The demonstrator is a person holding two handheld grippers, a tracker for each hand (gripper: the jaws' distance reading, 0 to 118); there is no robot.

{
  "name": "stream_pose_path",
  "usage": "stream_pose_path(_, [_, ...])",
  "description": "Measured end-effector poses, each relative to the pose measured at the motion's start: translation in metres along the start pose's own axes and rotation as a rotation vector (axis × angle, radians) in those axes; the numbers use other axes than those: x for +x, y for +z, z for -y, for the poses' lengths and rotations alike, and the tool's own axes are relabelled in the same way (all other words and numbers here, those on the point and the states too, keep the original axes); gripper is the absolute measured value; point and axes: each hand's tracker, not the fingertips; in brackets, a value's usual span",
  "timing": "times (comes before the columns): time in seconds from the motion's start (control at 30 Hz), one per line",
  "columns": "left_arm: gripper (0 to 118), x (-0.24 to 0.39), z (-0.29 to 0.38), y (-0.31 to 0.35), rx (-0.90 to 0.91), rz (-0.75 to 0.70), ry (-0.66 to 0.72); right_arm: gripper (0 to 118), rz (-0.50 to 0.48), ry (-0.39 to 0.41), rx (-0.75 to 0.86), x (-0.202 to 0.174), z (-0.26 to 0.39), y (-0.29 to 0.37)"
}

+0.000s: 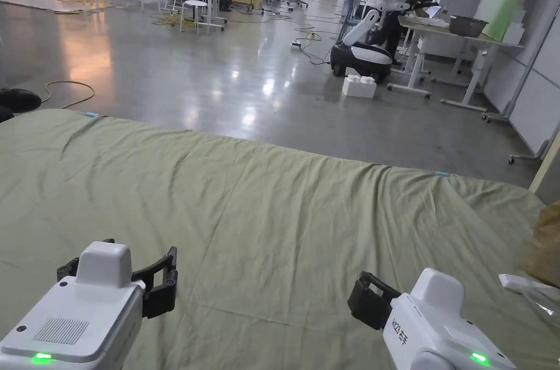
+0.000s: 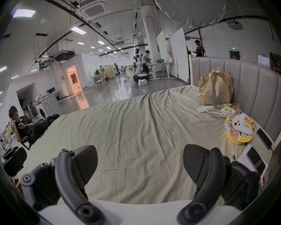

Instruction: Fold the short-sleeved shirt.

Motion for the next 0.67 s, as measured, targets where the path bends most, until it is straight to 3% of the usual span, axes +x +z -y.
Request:
stream_pose_path(0.27, [79, -0.0036, 0.0013, -0.0025, -0.006, -0.002, 0.000, 108, 0.008, 0.035, 0.019, -0.0043, 0.0004, -0.0005])
stream_pose_path(0.4, [79, -0.0050, 0.0021, -0.0045, -0.008, -0.004, -0.004, 108, -0.094, 0.018, 0.068, -0.0014, -0.0005, -0.0003])
stream_pose_path(0.47, [79, -0.0053, 0.0021, -0.0048, -0.008, -0.008, -0.003, 108, -0.132, 0.039, 0.092, 0.0004, -0.0004, -0.0004])
stream_pose_path(0.5, [79, -0.0051, 0.0019, -0.0043, -0.006, -0.009, -0.003, 108, -0.151, 0.090, 0.111, 0.0003, -0.0001, -0.0001])
stream_pose_path(0.67, [79, -0.0051, 0.0014, -0.0034, 0.003, -0.008, -0.009, 109, -0.032, 0.172, 0.214, -0.0039, 0.0018, 0.0040])
